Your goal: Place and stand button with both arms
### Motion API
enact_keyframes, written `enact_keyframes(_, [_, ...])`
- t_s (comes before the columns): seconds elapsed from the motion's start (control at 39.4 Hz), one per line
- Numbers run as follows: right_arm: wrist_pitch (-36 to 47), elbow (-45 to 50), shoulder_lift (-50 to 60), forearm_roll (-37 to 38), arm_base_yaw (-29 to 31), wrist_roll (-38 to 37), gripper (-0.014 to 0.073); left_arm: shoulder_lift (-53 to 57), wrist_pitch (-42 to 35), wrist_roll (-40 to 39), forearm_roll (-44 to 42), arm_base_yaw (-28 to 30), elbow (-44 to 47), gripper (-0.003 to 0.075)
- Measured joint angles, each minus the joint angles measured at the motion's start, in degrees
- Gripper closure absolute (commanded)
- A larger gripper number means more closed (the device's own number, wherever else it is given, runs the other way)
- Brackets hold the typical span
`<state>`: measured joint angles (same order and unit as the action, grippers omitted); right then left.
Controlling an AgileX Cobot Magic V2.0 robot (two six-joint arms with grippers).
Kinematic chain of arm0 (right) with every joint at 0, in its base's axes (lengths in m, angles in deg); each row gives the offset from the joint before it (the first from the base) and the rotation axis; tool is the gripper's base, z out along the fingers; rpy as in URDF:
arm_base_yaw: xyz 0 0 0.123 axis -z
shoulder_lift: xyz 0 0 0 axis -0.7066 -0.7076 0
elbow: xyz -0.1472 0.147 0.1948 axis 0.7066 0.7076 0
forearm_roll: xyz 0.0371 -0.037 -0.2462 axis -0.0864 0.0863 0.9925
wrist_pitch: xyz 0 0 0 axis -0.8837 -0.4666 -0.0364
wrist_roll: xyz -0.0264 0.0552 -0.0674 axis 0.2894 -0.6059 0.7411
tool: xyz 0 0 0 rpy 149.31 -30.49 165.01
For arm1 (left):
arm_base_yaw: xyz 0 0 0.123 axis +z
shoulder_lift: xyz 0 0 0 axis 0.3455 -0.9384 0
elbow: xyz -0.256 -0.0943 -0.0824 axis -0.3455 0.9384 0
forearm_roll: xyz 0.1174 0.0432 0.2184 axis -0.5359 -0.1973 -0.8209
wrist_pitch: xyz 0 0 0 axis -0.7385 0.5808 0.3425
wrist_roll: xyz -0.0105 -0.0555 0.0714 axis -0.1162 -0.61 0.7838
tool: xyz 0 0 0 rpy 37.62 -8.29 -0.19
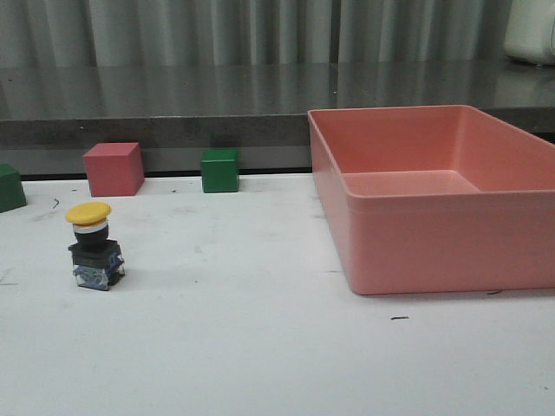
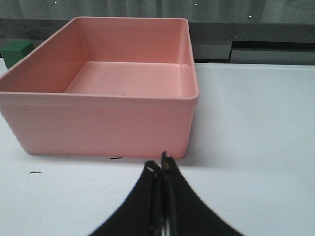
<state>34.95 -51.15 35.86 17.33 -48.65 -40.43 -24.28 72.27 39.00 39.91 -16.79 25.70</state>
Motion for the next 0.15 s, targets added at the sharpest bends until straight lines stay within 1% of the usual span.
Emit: enact_keyframes(0.15, [0.0,0.0,0.0,0.0,0.0,0.0,0.0655,0.0,0.0,0.0,0.0,0.0,0.0,0.0741])
